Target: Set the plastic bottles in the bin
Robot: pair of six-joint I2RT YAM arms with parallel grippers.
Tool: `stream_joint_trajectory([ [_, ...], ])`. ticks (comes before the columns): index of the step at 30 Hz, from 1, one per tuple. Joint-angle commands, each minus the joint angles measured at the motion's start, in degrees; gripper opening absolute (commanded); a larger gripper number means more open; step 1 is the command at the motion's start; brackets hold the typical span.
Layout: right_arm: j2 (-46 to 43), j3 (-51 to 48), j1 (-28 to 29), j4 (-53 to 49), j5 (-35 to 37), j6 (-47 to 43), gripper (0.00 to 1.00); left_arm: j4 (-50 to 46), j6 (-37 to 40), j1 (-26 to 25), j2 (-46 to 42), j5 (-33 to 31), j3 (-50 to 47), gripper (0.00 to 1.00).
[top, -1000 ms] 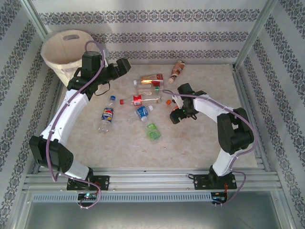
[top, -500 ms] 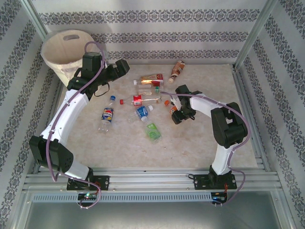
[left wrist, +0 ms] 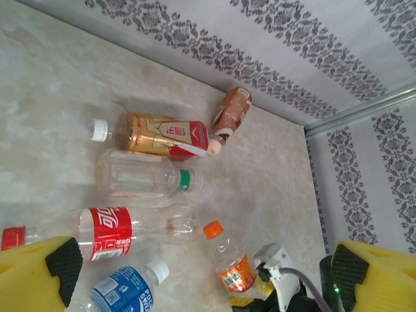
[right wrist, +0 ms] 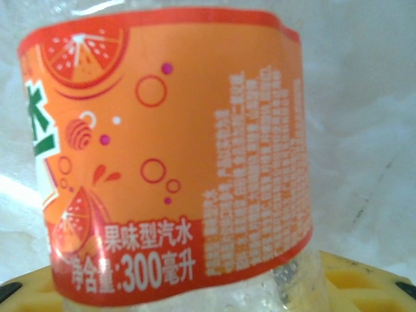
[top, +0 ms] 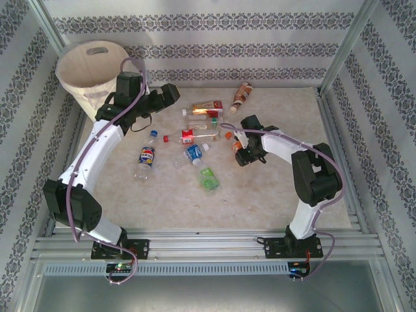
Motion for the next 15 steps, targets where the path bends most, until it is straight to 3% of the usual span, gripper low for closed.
stream_joint_trajectory([
  [1, -3.61, 0.24, -0.51, 0.01, 0.91, 1.42, 0.44, 3.32, 0.47, -0.77, 0.52, 2.75, -1.24, 1.0],
  [10, -13.29, -3.31, -0.64, 6.21, 0.13, 7.31, 0.42, 4.88, 1.35, -2.23, 2.67, 8.54, -1.37, 1.0],
  [15, -16.42, -4.67, -0.83, 14.51, -5.57, 16.57, 0.41, 8.96, 0.42, -4.15, 4.47, 10.37, -2.1, 1.0],
])
